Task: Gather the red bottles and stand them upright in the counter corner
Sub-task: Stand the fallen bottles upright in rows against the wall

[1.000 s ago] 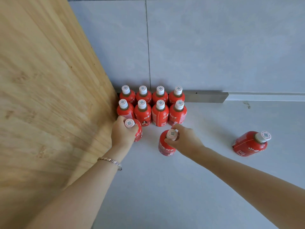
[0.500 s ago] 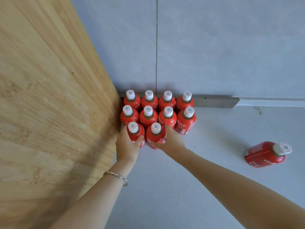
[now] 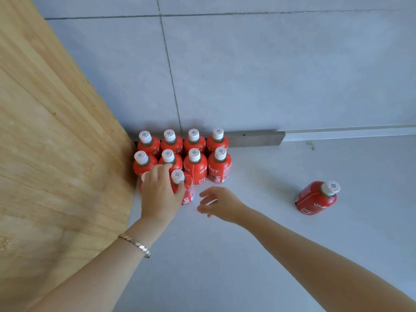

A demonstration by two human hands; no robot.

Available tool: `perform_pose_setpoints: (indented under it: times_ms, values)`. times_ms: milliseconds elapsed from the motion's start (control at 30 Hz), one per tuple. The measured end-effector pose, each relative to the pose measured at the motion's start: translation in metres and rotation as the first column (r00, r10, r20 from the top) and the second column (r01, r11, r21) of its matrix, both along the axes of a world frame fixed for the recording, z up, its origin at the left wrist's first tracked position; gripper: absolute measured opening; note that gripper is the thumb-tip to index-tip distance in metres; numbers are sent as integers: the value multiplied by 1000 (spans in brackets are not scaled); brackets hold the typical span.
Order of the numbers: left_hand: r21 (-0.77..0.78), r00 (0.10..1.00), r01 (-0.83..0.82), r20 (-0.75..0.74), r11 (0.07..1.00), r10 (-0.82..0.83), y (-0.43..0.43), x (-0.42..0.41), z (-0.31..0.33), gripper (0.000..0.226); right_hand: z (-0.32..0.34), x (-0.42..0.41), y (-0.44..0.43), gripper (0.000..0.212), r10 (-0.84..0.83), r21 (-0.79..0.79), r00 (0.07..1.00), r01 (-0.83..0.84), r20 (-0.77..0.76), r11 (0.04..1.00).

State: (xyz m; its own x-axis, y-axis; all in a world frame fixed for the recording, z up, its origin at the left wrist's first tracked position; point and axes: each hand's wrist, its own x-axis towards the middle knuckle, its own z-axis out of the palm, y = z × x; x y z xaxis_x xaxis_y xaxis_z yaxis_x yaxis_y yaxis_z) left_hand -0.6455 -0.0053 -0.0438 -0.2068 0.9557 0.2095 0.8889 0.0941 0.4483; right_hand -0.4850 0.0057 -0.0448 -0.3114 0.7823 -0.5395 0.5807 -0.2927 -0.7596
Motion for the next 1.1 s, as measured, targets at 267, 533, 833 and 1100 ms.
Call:
perform_pose_setpoints:
  times_ms: [267, 533, 833, 1100]
  values:
    - [-328, 988, -7, -146, 945, -43, 21, 30, 0, 41, 39, 160, -14, 35, -306, 444, 760, 25, 574, 896]
    - [-316, 995, -24, -103, 948, -9, 30, 26, 3, 24, 8, 216, 3, 43, -521, 408, 658, 336, 543, 849]
    - [-291, 996, 17, -83, 956, -43, 31, 20, 1, 28, 15, 174, 17, 35, -335, 297, 788, 202, 517, 933]
    - [-270, 997, 19, -64, 963, -38, 29, 18, 2, 32, 15, 51, 23, 32, 14, 310, 930, -137, 368, 941]
